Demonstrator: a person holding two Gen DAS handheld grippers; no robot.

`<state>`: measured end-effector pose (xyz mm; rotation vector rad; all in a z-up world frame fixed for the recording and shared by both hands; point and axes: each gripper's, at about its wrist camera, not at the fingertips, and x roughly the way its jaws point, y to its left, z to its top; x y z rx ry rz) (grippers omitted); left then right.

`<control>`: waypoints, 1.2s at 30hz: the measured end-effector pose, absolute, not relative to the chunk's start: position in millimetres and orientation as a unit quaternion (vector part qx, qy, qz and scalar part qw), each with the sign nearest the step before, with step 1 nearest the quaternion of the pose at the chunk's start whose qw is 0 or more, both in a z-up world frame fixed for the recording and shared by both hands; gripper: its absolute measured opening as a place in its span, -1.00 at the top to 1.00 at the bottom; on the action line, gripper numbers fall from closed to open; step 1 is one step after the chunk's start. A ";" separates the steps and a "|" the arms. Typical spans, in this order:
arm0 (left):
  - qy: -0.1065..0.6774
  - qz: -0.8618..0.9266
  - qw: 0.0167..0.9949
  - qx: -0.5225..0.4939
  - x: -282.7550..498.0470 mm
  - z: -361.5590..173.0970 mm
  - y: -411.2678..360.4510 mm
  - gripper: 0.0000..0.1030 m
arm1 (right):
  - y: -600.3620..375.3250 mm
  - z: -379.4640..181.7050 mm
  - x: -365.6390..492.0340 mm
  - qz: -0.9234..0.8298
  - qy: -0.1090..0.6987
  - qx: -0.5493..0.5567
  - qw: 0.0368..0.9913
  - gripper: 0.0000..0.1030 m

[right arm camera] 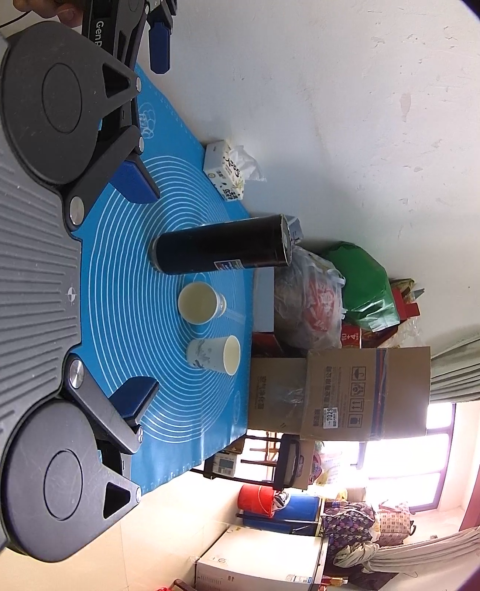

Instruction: Flip cup upside down

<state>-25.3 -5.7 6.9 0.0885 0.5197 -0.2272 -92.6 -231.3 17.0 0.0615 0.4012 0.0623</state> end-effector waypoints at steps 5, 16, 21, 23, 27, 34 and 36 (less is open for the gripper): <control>0.250 -0.104 0.962 0.046 -27.7 6.2 -6.9 -0.88 | -231.1 16.5 -94.6 0.029 0.200 0.029 0.979 -0.96; 0.254 -0.103 0.961 0.046 -30.9 6.8 -7.9 -0.88 | -232.1 14.6 -98.2 0.031 0.203 0.028 0.978 -0.96; 0.256 -0.104 0.960 0.045 -29.2 6.7 -8.7 -0.88 | -232.1 14.7 -96.4 0.031 0.203 0.028 0.978 -0.96; 0.256 -0.105 0.960 0.046 -29.2 6.6 -8.8 -0.88 | -232.4 13.8 -96.7 0.031 0.204 0.028 0.978 -0.96; 0.256 -0.104 0.960 0.046 -29.2 6.5 -8.7 -0.88 | -232.9 12.8 -96.2 0.031 0.206 0.029 0.978 -0.96; 0.258 -0.103 0.959 0.046 -28.9 4.7 -8.9 -0.88 | -233.6 11.3 -95.5 0.033 0.208 0.031 0.977 -0.96; 0.260 -0.102 0.959 0.048 -28.0 4.1 -10.2 -0.88 | -233.7 11.7 -94.9 0.033 0.208 0.031 0.977 -0.96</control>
